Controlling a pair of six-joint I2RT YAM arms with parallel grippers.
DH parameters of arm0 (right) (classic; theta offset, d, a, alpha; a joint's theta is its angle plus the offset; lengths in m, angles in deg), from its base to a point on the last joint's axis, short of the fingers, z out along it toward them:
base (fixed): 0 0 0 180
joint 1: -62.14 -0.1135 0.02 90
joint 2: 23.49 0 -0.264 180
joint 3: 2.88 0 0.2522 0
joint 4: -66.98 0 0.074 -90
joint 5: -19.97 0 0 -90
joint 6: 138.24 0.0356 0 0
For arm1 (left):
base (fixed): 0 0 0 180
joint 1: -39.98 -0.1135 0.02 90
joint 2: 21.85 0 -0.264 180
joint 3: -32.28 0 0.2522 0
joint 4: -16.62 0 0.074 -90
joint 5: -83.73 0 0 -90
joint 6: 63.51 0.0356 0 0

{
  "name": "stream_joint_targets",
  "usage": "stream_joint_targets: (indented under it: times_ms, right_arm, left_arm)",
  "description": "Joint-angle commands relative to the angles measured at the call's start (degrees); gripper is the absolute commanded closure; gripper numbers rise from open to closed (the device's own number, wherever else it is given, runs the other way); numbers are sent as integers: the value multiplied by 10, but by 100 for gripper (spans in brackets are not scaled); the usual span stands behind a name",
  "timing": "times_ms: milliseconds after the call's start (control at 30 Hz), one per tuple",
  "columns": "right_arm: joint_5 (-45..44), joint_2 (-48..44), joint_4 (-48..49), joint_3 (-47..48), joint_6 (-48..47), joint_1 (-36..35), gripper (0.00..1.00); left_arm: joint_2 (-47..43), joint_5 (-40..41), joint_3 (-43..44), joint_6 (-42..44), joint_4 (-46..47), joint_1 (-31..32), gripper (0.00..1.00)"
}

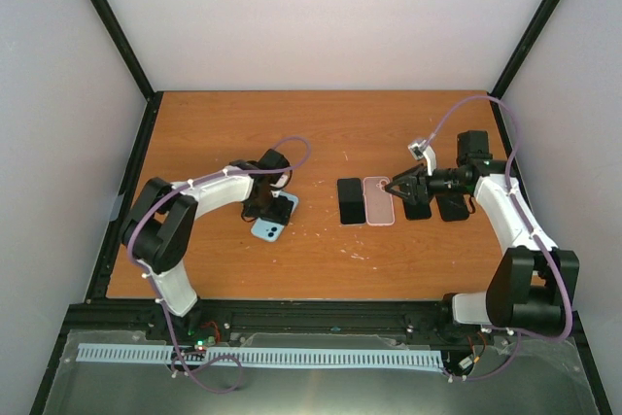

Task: Take the phone out of the phone case
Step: Pick up the phone at the center of the board.

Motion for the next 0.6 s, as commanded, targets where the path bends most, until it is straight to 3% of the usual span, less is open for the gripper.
stream_joint_targets:
  times_ms: [0,167,333,567]
  right_arm:
    - [20,-73,-92,49,-196,-11,41]
    - [-120,-99,-108,90,-302,-100,39]
    - [-302,-97,-82,92,-354,-226,39]
    - [-420,-51,-83,115,-392,-362,40]
  left_arm:
    - [-54,-181,26,42,13,8,40]
    - [-69,-322,35,53,58,9,42]
    - [-65,-390,54,51,79,8,45]
    - [-51,-480,73,55,85,9,49]
